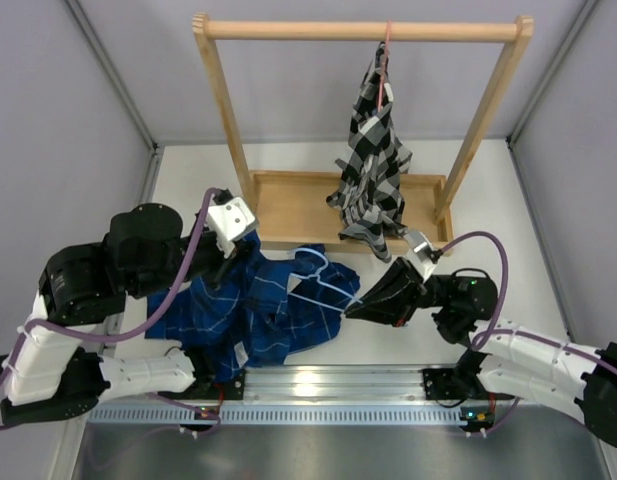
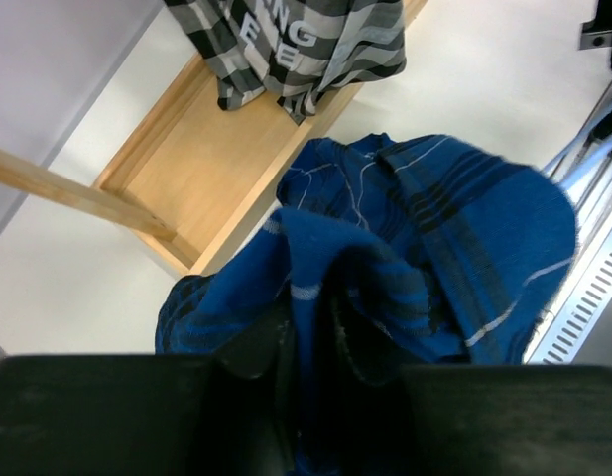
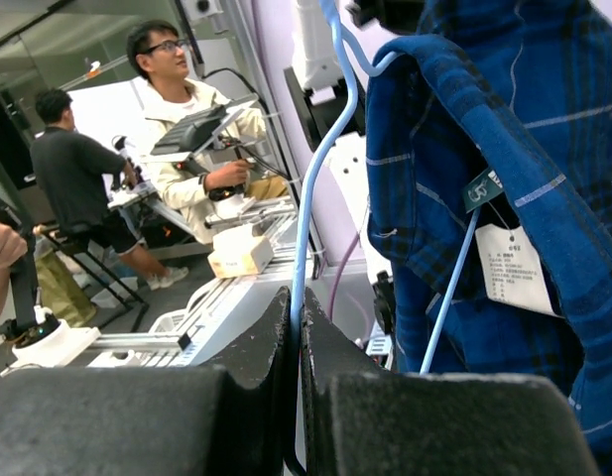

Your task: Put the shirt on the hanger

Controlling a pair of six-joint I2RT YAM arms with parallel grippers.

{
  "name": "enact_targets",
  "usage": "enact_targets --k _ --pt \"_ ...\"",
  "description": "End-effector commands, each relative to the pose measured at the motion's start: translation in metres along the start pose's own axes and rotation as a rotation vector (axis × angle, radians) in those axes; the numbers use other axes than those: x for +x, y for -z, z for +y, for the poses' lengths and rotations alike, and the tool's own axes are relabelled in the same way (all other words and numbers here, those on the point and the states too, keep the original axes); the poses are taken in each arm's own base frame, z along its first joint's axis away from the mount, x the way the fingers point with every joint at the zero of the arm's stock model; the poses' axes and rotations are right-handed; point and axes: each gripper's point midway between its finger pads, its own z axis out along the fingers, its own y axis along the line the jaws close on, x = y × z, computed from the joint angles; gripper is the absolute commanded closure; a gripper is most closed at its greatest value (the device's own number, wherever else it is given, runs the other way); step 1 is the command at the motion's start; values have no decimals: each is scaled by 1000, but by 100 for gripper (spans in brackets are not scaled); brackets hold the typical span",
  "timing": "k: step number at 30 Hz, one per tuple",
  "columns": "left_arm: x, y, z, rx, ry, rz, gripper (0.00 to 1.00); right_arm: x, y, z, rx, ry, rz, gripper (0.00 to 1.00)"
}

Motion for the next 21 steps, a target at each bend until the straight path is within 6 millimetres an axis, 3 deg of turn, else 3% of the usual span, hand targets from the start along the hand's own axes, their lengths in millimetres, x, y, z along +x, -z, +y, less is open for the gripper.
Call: enact_targets --k 1,2,5,6,7,10,14,16,21 --pt "2 6 15 -90 22 -17 78 -70 -2 91 -306 425 -249 100" --pt "3 6 17 -102 26 -14 75 -73 -2 89 -289 449 -260 100" --pt "6 5 24 -147 31 0 41 -79 -2 84 -229 458 -277 100" --pt "6 5 29 -178 40 4 25 -82 -2 83 -216 461 -287 100" --pt "6 5 41 -248 45 16 2 -81 -3 81 -210 456 -282 100" --pt "1 9 58 -348 46 21 2 -82 -3 74 -180 444 -291 100" --pt "-25 35 63 -347 85 -93 2 -85 -2 69 -152 435 -320 100" --pt "-36 45 58 -300 92 -160 2 -87 -3 67 -146 428 -326 100" --pt "-57 64 16 -31 26 -315 2 -88 -3 60 -116 412 -340 100"
